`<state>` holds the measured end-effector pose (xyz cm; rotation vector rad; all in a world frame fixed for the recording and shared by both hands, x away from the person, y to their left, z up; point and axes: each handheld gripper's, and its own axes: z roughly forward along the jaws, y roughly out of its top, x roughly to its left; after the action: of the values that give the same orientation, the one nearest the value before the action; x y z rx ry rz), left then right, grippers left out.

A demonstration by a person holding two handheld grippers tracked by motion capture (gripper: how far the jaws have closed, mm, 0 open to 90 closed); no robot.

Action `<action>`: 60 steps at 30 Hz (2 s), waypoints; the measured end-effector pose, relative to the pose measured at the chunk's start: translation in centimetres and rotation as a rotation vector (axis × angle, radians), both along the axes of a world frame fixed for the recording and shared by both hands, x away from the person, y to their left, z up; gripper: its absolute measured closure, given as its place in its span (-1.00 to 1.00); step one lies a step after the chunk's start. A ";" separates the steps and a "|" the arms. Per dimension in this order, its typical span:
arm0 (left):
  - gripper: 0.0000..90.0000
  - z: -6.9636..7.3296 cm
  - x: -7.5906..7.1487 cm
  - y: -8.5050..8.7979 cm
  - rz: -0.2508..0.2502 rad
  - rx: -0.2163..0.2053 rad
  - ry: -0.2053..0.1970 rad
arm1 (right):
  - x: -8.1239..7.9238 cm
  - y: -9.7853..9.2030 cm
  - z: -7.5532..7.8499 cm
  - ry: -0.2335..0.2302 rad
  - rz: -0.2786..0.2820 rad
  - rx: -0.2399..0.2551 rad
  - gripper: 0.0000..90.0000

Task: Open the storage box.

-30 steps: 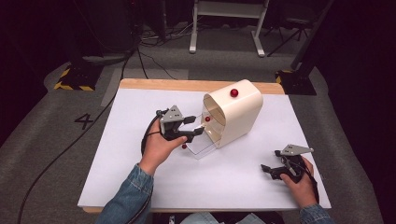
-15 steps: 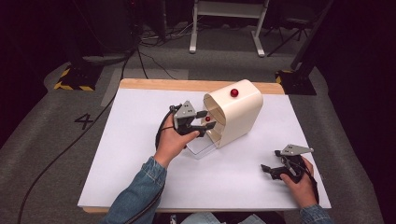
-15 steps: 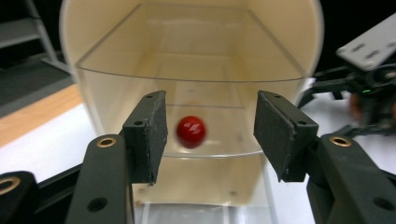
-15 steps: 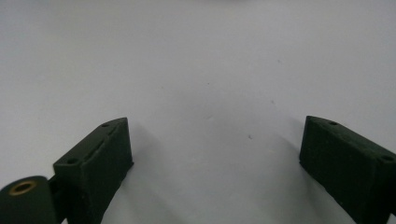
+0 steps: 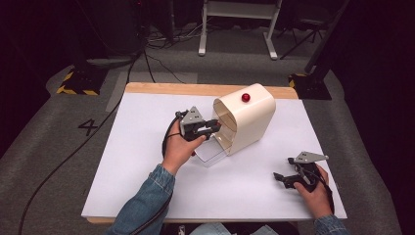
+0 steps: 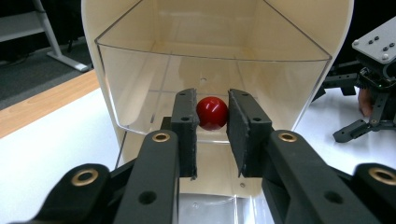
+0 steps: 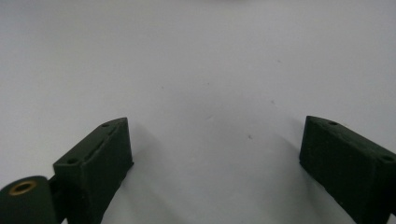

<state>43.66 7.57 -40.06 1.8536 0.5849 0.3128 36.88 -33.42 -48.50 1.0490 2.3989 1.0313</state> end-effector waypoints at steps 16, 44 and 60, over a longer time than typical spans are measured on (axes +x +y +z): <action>0.64 0.0 -0.3 0.6 -0.012 0.009 -0.008 | 0.0 0.0 0.0 0.001 0.000 0.000 -0.79; 0.64 1.1 -4.8 5.5 0.037 0.047 -0.030 | 0.1 0.0 0.0 0.003 0.001 0.002 -0.79; 0.34 0.2 -4.8 6.4 0.029 0.079 0.006 | 0.0 0.0 0.0 0.003 0.001 0.002 -0.79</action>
<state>38.81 13.99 -39.88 1.9237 0.6115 0.3547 36.93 -33.45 -48.49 1.0506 2.4014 1.0331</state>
